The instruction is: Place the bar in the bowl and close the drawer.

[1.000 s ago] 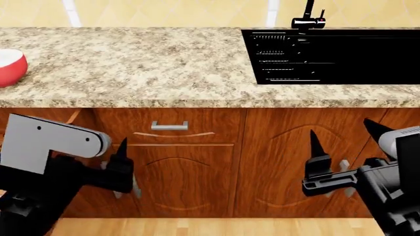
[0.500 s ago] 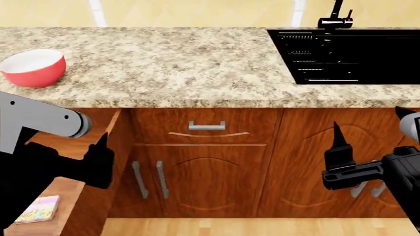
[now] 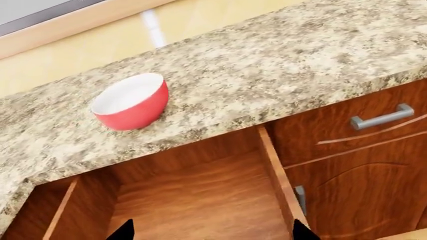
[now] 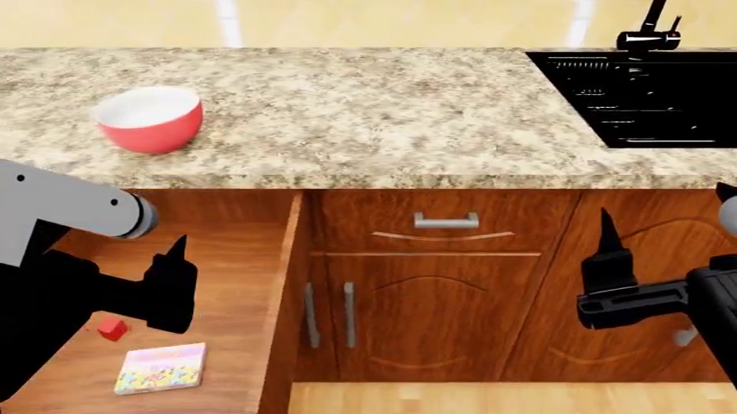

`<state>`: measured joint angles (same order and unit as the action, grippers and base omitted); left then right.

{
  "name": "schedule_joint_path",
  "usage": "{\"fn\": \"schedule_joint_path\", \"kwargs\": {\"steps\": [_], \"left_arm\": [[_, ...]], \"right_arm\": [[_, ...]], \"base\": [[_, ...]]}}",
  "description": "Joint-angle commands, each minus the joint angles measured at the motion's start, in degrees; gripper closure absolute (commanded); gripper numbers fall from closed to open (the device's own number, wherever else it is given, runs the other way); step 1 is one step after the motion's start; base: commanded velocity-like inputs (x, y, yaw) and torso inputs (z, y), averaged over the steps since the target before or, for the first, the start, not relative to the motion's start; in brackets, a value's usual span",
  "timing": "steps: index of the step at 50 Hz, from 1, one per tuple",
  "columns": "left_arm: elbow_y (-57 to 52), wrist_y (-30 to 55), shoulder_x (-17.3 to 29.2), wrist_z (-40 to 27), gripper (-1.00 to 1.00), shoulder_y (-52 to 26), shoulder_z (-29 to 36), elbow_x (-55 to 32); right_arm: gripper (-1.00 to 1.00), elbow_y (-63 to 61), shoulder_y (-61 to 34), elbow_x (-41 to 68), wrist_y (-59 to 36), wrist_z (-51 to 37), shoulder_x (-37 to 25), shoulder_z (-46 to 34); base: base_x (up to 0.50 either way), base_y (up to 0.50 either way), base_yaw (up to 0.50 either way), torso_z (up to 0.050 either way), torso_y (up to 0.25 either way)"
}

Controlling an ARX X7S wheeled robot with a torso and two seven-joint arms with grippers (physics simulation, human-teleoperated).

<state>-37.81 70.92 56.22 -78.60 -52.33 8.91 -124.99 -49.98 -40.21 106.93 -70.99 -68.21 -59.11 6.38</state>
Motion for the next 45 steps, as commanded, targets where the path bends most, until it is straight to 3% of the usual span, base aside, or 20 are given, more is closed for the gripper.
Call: {"fn": "schedule_joint_path", "kwargs": {"steps": [1, 45], "left_arm": [[-0.3, -0.7, 0.6, 0.1, -1.00, -0.2, 0.8, -0.2], [-0.8, -2.3, 1.4, 0.9, -1.00, -1.8, 3.8, 0.8]], "right_arm": [[-1.00, -0.3, -0.1, 0.6, 0.7, -0.6, -0.7, 0.1], [-1.00, -0.1, 1.3, -0.4, 1.6, 0.4, -1.5, 0.3]], "base": [[0.00, 0.50, 0.00, 0.000, 0.000], [0.00, 0.50, 0.00, 0.000, 0.000]]}}
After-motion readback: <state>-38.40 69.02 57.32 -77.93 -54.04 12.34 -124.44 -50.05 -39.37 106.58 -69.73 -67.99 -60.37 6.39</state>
